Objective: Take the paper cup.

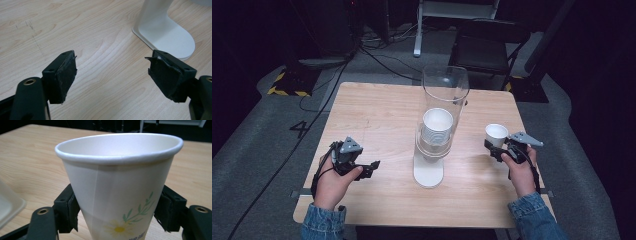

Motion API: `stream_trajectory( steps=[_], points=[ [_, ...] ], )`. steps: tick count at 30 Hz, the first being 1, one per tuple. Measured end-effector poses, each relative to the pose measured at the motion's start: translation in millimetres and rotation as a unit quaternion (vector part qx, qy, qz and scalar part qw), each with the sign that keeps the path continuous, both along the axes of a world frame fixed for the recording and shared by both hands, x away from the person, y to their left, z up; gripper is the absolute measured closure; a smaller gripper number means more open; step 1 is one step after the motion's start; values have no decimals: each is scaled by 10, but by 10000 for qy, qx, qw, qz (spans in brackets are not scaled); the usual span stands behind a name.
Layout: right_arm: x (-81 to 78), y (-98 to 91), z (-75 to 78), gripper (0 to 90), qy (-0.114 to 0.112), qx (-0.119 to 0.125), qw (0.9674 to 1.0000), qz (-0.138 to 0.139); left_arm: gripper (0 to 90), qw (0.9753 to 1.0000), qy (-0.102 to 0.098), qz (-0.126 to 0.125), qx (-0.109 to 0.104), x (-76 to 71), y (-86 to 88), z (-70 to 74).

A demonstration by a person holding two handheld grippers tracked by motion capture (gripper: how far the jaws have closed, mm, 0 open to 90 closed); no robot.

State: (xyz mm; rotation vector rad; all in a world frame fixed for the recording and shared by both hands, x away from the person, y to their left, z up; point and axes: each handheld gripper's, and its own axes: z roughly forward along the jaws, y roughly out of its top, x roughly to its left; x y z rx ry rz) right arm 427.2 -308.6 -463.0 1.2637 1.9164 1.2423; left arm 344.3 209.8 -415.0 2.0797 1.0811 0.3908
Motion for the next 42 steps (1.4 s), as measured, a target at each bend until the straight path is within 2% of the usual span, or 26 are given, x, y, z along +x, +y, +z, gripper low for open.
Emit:
stream_trajectory(
  steps=[3, 16, 20, 26, 30, 34, 38, 42],
  points=[
    [52, -45, -87, 298, 270, -77, 9996, -31, 222, 10000, 30, -2, -24, -2, -10, -3],
    [120, -88, -285, 288, 453, -330, 9984, -86, 222, 10000, 29, -35, 9, 2, -14, -14],
    [121, -98, -302, 285, 497, -311, 9982, -121, 222, 10000, 39, -36, 18, 3, -14, -16],
    [115, -96, -327, 264, 606, -448, 9971, -54, 222, 10000, 60, -34, 0, 1, -19, -17],
    [107, -71, -313, 154, 518, -397, 9979, -24, 222, 10000, 55, -32, 3, 1, -19, -18],
    [86, -65, -278, 158, 444, -471, 9979, -14, 223, 10000, 45, -24, -14, -1, -20, -17],
    [59, -69, -223, 157, 397, -413, 9984, -12, 223, 10000, 49, -46, 16, 3, -13, -15],
    [35, -75, -159, 157, 253, -372, 9990, -31, 223, 10000, 49, -65, 26, 11, -17, -16]
  ],
)
